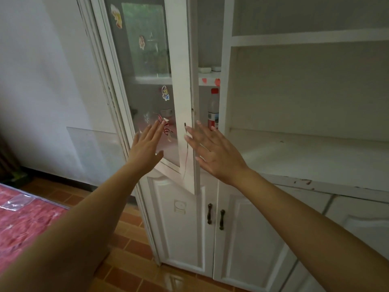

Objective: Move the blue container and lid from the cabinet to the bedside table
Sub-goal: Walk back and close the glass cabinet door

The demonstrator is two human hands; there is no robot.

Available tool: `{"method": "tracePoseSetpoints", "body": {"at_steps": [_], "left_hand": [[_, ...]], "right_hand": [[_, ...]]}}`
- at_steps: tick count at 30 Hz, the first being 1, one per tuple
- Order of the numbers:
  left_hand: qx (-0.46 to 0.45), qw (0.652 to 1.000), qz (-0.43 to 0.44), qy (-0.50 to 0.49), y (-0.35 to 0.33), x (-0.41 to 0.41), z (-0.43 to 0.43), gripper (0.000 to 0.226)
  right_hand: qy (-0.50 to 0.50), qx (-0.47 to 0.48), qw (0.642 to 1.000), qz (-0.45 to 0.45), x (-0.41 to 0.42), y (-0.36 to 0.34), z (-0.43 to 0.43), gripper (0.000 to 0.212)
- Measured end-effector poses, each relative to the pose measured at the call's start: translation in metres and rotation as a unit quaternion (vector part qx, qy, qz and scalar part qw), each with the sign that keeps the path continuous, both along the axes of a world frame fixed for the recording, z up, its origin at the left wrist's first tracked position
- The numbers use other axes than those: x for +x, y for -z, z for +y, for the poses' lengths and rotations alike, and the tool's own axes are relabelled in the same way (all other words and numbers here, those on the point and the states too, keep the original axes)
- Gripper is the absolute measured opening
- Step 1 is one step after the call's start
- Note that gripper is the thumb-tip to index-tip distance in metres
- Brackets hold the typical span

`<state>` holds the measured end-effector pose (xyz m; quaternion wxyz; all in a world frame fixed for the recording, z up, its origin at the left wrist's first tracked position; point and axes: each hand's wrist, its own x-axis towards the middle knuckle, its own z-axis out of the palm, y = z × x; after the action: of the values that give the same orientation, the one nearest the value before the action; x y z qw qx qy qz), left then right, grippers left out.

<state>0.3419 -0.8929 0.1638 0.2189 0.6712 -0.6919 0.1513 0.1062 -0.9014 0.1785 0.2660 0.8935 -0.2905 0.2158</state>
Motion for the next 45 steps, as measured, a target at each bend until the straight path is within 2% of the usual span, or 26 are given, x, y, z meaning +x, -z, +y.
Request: {"method": "tracePoseSetpoints", "body": {"at_steps": [18, 25, 38, 45], "left_hand": [[-0.022, 0.999, -0.008, 0.041, 0.003, -0.007, -0.045, 0.086], [-0.027, 0.999, 0.016, 0.036, 0.006, -0.016, -0.067, 0.089], [0.003, 1.0, -0.007, 0.03, 0.0, -0.022, -0.097, 0.091], [0.021, 1.0, -0.01, 0.018, 0.001, -0.026, -0.107, 0.089]], "right_hand": [[0.116, -0.076, 0.99, 0.016, -0.01, 0.004, -0.044, 0.053], [0.173, -0.054, 0.983, 0.005, -0.008, 0.008, -0.059, 0.07], [0.167, 0.075, 0.983, 0.026, -0.015, 0.001, -0.099, 0.073], [0.17, 0.091, 0.981, 0.019, -0.015, 0.0, -0.116, 0.075]]}}
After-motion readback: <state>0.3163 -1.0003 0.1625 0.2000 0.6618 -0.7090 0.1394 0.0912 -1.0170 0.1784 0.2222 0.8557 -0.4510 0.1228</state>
